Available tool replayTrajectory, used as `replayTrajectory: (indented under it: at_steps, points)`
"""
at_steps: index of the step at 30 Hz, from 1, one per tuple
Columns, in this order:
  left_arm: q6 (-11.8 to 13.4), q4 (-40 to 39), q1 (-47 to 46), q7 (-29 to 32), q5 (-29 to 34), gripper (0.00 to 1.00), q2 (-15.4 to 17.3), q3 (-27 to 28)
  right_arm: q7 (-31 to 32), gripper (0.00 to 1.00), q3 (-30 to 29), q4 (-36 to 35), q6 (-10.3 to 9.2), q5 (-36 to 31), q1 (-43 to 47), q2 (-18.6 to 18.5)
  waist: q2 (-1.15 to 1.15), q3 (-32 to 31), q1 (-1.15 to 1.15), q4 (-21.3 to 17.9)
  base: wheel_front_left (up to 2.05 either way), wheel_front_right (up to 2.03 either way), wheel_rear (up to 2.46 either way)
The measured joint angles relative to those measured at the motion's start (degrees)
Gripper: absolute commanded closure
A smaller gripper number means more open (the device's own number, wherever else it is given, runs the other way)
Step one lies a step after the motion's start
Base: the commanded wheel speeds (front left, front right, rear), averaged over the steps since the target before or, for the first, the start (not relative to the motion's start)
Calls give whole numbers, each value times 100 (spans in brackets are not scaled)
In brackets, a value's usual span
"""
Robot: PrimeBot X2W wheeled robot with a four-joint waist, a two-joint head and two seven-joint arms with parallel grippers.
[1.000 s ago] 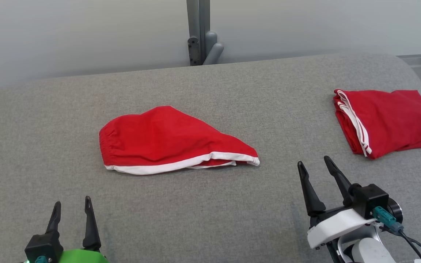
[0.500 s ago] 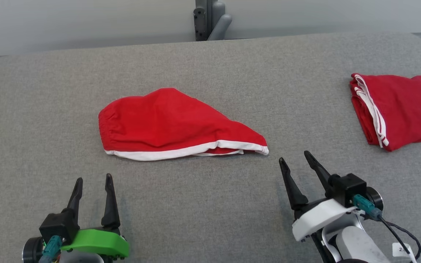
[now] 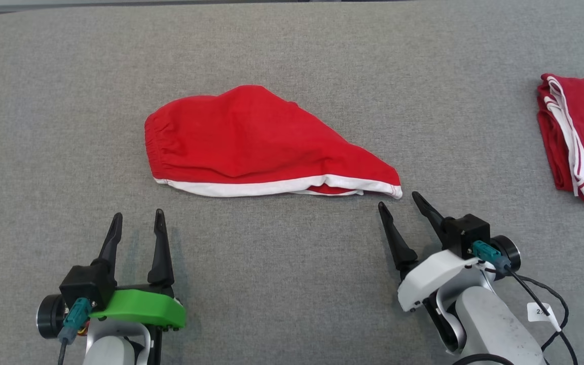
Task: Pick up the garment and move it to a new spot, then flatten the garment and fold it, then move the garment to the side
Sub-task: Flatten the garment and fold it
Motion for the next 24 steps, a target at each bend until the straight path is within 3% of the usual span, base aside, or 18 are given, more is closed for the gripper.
replayTrajectory:
  at_steps: [11, 15, 16, 19, 23, 24]
  points:
    - [-32, -29, -161, 0, 26, 0, -1, -58, 0, 15, -208, -18, 0, -59, -163, -2, 0, 351, 0, 133, 0, 0, 0]
    - [-45, -25, -170, 0, 31, 0, -1, -60, 0, 26, -215, -55, 0, -74, -205, -1, 0, 426, 0, 147, 0, 0, 0]
    - [-46, -25, -173, 0, 33, 0, -1, -58, 0, 48, -212, -75, 0, -83, -209, -1, 0, 438, 0, 151, 0, 0, 0]
    - [-48, -25, -194, 0, 33, 0, -1, -65, 0, 60, -177, -138, 0, -121, -218, -1, 0, 466, 0, 162, 0, 0, 0]
    - [-51, -23, -240, 0, 33, 0, -1, -65, 0, 100, -180, -229, 0, -165, -217, -1, 0, 494, 0, 174, 0, 0, 0]
    - [-57, -12, -252, 0, 33, 0, -1, -67, 0, 100, -182, -247, 0, -169, -214, -1, 0, 501, 0, 174, 0, 0, 0]
